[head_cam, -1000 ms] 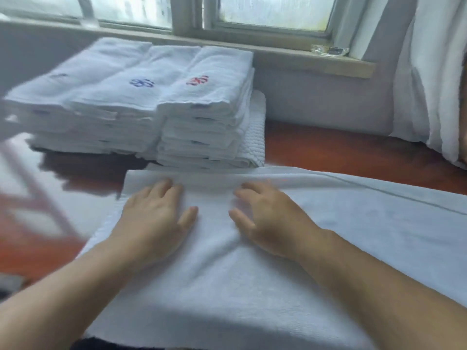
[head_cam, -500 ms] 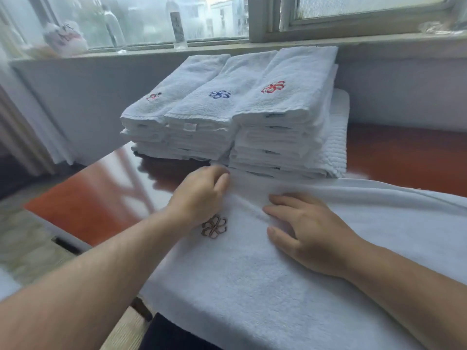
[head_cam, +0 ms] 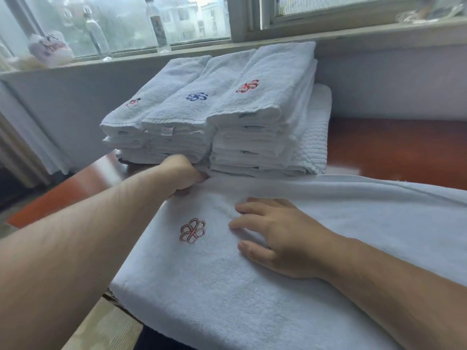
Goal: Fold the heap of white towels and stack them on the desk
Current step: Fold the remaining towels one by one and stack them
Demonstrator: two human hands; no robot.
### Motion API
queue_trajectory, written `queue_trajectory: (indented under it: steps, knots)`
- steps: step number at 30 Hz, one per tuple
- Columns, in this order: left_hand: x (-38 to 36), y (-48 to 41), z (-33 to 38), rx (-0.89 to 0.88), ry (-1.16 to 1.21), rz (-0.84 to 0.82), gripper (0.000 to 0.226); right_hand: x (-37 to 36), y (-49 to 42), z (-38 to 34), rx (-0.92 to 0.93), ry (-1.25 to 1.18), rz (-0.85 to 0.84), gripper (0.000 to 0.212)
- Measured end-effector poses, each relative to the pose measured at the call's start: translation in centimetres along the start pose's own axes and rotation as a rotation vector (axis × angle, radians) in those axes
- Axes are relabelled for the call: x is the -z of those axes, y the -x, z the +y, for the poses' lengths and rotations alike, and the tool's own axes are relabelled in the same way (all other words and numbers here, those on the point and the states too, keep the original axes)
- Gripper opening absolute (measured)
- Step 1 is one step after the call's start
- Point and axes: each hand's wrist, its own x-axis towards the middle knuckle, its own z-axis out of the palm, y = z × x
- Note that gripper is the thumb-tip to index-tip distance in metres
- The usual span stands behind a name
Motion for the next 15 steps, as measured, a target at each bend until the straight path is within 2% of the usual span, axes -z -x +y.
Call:
queue_trajectory:
  steps: [4, 7, 10, 12, 15]
  knots:
    - [0.4, 0.4, -0.6, -0.063, 0.168, -0.007, 0.013, -0.3, 0.0, 0.1, -0.004, 0.015, -0.017, 0.046]
    - [0.7, 1.2, -0.7, -0.187, 0.234, 0.008, 0.027, -0.2, -0.2, 0.3, -0.017, -0.007, -0.066, 0.052]
    - [1.0, 2.3, -1.1, -0.377, 0.057, 0.042, 0.033, -0.4, -0.6, 0.5, -0.024, 0.012, -0.107, 0.057]
    - [1.4, 2.9, -1.5, -0.52, -0.111, 0.152, 0.04, -0.5, -0.7, 0.5, -0.026, 0.026, -0.12, 0.06]
    - [2.2, 3.7, -1.8, -0.634, -0.102, 0.253, 0.046, -0.4, -0.6, 0.5, -0.033, 0.037, -0.122, 0.065]
